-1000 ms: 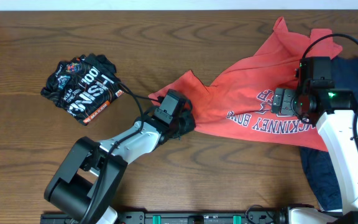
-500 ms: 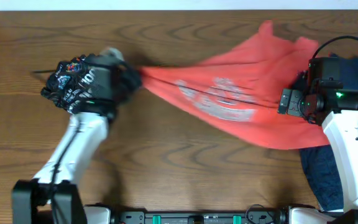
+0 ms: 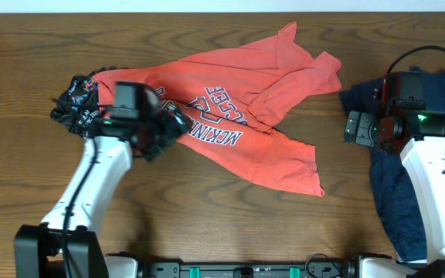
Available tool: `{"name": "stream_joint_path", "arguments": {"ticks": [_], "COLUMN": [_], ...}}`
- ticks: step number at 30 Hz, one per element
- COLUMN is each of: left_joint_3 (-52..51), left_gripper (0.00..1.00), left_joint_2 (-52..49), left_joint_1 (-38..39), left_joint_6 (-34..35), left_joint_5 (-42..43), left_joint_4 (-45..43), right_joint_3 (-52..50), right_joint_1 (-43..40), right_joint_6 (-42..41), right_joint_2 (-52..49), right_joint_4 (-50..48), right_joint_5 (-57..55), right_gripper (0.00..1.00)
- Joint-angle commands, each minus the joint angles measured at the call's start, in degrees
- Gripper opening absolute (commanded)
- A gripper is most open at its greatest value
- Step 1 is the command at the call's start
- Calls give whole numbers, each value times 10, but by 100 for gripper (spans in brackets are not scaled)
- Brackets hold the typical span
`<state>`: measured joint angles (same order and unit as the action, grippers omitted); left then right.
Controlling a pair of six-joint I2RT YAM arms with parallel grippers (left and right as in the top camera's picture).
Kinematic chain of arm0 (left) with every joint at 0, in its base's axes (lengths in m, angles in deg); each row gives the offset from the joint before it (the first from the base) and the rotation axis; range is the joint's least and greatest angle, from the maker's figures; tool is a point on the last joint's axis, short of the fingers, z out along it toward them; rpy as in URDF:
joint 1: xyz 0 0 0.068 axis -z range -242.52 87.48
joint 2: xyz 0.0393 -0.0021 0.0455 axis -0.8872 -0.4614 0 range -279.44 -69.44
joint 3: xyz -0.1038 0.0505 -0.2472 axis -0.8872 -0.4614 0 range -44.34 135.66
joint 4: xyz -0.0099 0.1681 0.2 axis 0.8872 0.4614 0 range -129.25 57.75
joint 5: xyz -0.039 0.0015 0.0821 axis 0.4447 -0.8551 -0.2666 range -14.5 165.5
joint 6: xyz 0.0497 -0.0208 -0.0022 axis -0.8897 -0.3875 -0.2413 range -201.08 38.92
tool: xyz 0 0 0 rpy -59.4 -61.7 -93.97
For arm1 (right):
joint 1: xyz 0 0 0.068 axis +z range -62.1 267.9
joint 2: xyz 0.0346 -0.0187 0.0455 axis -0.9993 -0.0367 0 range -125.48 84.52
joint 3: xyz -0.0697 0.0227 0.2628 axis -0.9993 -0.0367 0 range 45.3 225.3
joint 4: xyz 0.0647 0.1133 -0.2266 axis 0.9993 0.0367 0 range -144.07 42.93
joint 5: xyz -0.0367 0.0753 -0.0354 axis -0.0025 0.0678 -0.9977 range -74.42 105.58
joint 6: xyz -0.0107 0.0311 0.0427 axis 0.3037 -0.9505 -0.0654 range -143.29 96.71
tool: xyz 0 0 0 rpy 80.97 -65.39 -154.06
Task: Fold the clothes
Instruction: 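Grasp the orange t-shirt's left edge with the left gripper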
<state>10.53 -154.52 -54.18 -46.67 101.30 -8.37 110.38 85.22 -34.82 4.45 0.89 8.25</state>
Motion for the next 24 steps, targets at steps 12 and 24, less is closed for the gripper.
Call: {"name": "stream_joint_path", "arguments": {"ticks": [12, 24], "left_joint_3": [-51, -49], "left_gripper": [99, 6], "left_joint_2": [-70, -132], "left_joint_1": [234, 226], "left_joint_6": [126, 96], "left_joint_5": [-94, -107], "left_joint_4": [-97, -101], "right_joint_3": [6, 6], "right_joint_1": [-4, -4], "right_joint_6": [0, 9], "right_joint_2": [5, 5], "right_joint_4": [19, 19], "right_joint_5": [1, 1], "right_gripper": [99, 99]}}
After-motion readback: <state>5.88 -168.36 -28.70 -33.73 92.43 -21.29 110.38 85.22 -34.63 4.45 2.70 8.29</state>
